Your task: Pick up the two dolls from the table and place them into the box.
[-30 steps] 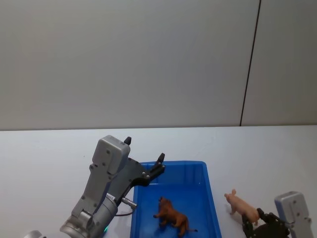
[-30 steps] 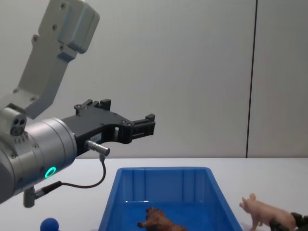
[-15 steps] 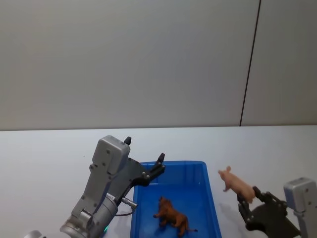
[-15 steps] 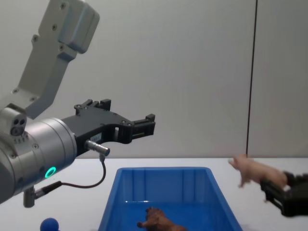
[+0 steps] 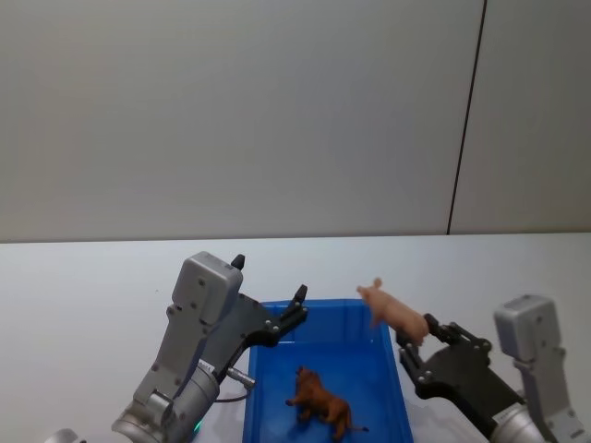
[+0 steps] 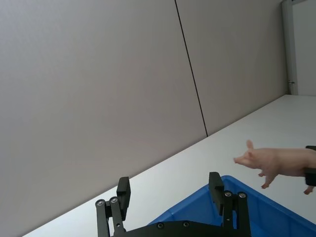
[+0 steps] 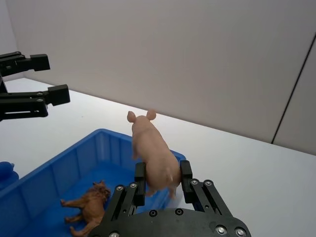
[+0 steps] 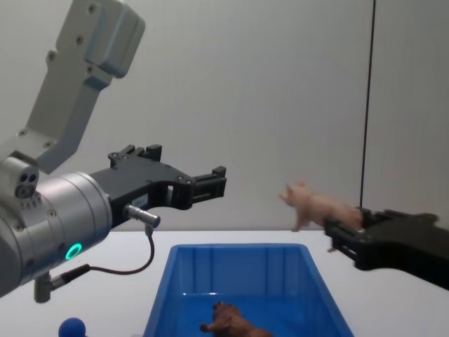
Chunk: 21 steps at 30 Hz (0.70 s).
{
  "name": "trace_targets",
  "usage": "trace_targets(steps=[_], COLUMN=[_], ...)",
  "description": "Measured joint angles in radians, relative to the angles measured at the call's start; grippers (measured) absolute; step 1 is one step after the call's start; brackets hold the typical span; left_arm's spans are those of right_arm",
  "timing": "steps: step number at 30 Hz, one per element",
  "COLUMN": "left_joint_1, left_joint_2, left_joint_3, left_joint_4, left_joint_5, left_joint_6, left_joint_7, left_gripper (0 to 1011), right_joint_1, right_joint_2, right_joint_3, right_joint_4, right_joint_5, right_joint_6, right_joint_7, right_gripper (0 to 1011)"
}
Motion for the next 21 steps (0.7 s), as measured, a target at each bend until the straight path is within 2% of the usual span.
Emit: trace_targets(steps=[2,4,7,11,21], left_joint_1=[0.000,0.000,0.000,0.000,0.000], left_joint_2=[0.000,0.000,0.000,0.000,0.000], left_joint_3=[0.000,0.000,0.000,0.000,0.000], left_joint_4=[0.000,0.000,0.000,0.000,0.000], left_joint_5=[0.000,0.000,0.000,0.000,0.000], left_joint_6=[0.000,0.000,0.000,0.000,0.000], left_joint_7=[0.000,0.000,0.000,0.000,0.000], left_gripper=[1001,1002,1002,1002,1002], right_joint_1=[0.012,0.030,0.056,0.089,0.113], right_joint_2=[-0.007,-0.019,-0.034,-0.052,-0.063], right_joint_3=[-0.003,-0.007,-0.011,-0.015,-0.014], right_joint_4=[0.010,0.028,0.054,0.092,0.120], right_joint_5=[-0.006,-0.013,-0.023,-0.039,-0.047], right_joint_6=[0.004,0.010,0.019,0.034,0.050], right_joint_7=[0.010,0.021,0.034,0.047,0.039], right_gripper=[406,497,570,716,997])
